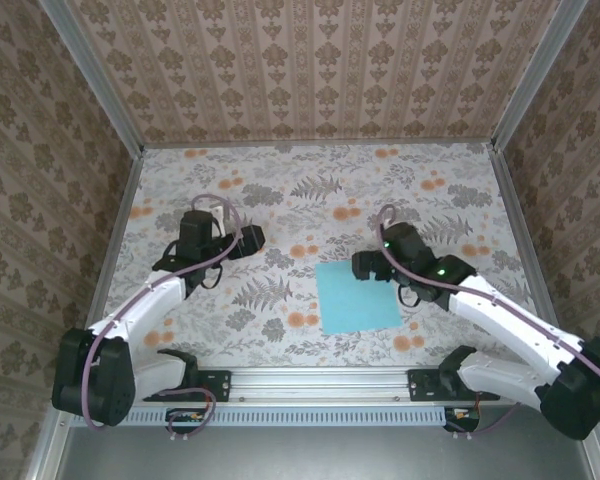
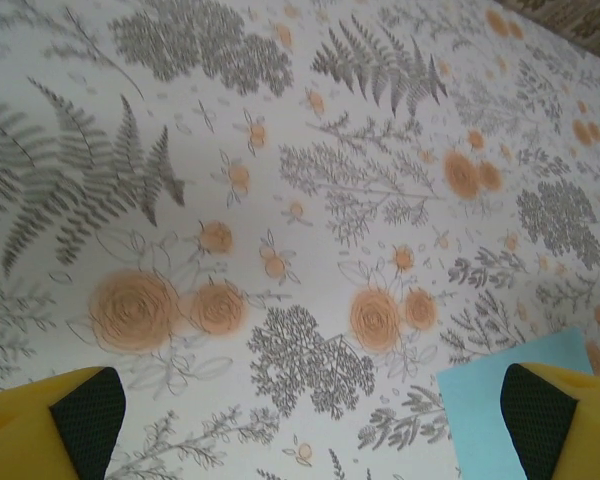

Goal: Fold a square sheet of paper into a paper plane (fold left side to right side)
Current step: Move the square sheet of paper to the center of the table.

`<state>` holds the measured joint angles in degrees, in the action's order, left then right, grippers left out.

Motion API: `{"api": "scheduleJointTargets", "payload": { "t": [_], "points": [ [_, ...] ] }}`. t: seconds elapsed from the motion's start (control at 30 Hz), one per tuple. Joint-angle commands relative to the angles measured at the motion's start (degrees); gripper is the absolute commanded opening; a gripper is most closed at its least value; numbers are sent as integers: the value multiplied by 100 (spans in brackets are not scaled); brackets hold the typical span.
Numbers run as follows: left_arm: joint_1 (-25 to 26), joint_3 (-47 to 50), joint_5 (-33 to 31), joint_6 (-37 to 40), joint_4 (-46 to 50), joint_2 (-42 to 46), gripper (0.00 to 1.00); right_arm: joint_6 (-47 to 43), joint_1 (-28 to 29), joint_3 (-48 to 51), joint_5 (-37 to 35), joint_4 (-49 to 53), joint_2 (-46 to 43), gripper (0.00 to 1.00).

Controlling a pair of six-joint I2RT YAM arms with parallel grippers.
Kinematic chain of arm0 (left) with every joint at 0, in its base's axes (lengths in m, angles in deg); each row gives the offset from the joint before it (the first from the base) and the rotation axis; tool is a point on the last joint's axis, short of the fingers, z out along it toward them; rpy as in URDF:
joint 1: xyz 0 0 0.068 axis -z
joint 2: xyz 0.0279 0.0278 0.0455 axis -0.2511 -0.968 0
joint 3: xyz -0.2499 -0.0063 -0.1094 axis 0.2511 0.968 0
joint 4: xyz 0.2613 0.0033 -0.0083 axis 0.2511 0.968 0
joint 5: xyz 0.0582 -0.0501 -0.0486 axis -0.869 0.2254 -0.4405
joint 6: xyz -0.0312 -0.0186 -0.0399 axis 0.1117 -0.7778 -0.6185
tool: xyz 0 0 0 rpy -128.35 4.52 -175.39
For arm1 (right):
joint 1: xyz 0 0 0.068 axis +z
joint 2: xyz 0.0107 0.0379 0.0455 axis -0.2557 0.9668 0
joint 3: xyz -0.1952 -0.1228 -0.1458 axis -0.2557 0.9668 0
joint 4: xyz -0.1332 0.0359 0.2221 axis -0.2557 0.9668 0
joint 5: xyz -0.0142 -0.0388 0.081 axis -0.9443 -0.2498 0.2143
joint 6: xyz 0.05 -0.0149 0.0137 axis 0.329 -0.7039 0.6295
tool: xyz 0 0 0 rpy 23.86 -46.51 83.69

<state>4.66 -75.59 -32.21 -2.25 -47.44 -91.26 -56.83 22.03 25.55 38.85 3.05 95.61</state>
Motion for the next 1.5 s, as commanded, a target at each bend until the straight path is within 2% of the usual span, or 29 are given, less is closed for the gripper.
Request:
{"api": "scheduleJointTargets", "payload": {
  "t": [0.0, 0.17, 0.27, 0.4, 0.5, 0.63, 0.77, 1.2, 1.47],
  "points": [
    [73, 109, 114, -241, -275, -25, 100, 333, 476, -259, -387, 763, 471, 100],
    [83, 153, 29, -187, -232, 40, 100, 159, 896, -732, -442, 990, 1630, 100],
    [75, 171, -31, -168, -187, 86, 100, 41, 957, -966, -311, 936, 2322, 100],
    [75, 158, -104, -126, -115, 113, 100, 22, 941, -1009, -192, 685, 2806, 99],
    [74, 115, -170, -105, -69, 98, 100, 29, 890, -998, -72, 590, 3018, 95],
    [73, 52, -216, -109, -35, 52, 100, 39, 742, -844, 163, 415, 3121, 83],
    [75, -4, -254, -115, 7, -40, 100, -12, 645, -732, 332, 321, 3209, 78],
    [75, -112, -323, -143, 79, -168, 100, -26, 561, -788, 525, 108, 3640, 73],
    [75, -140, -344, -125, 152, -168, 100, 42, 440, -1267, 531, -58, 4102, 73]
  ]
}}
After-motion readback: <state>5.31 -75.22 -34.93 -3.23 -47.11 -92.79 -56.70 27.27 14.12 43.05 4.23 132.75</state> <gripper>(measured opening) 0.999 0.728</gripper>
